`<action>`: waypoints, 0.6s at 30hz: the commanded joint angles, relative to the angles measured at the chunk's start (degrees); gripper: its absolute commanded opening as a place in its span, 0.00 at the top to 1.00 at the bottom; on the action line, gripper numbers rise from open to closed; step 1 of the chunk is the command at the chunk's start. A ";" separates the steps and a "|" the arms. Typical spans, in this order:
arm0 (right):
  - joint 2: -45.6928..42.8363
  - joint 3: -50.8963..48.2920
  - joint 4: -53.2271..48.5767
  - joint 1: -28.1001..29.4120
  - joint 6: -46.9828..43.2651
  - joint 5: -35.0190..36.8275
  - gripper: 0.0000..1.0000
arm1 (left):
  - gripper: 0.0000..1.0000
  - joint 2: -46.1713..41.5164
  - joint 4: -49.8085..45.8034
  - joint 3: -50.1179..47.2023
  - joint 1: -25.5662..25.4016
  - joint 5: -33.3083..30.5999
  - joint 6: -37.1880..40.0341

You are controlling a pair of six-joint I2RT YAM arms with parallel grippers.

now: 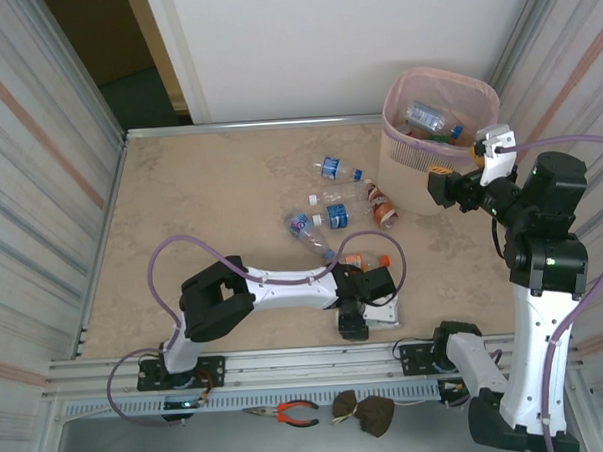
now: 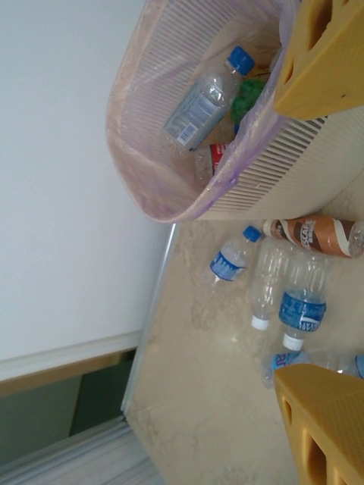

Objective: Put the plastic bottles in the bin

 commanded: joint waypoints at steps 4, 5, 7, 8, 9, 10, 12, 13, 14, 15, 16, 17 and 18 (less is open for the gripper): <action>-0.91 -0.12 -0.61 0.47 -0.61 0.86 0.17 | 0.43 -1.15 0.61 0.38 0.93 0.22 -0.18; -1.00 -0.15 -0.65 0.47 -0.59 0.88 0.17 | 0.43 -1.81 1.07 0.00 1.20 0.13 -0.40; -1.09 -0.16 -0.70 0.56 -0.22 0.89 0.17 | 0.44 -3.52 2.04 -1.17 1.87 0.42 -0.86; -1.17 -0.20 -0.70 0.56 -0.04 0.87 0.17 | 0.44 -4.62 2.70 -1.71 2.26 0.55 -1.17; -1.25 -0.24 -0.69 0.56 0.22 0.81 0.17 | 0.44 -5.76 3.36 -2.37 2.60 0.70 -1.47; -1.27 -0.24 -0.62 0.58 0.50 0.76 0.17 | 0.44 -6.82 3.91 -3.09 3.08 0.84 -1.80; -1.45 -0.48 -0.36 0.64 1.43 0.80 0.17 | 0.45 -9.23 5.34 -4.25 4.04 1.11 -2.52; -1.53 -0.52 -0.15 0.64 1.85 0.65 0.17 | 0.45 -10.42 5.97 -4.85 4.44 1.12 -2.85; -1.62 -0.58 0.03 0.61 2.36 0.67 0.17 | 0.45 -11.76 6.66 -5.40 4.96 1.06 -3.20; -1.73 -0.73 0.32 0.64 3.10 0.65 0.17 | 0.45 -13.04 7.48 -6.02 5.44 1.12 -3.55; -1.87 -0.85 0.59 0.64 3.76 0.55 0.17 | 0.45 -14.21 8.06 -6.42 5.90 1.13 -3.90; -1.97 -1.10 0.85 0.60 4.46 0.20 0.17 | 0.45 -15.58 8.75 -6.82 6.40 1.24 -4.25; -2.14 -1.26 1.34 0.58 5.52 -0.13 0.16 | 0.45 -16.90 9.54 -7.18 6.92 1.30 -4.55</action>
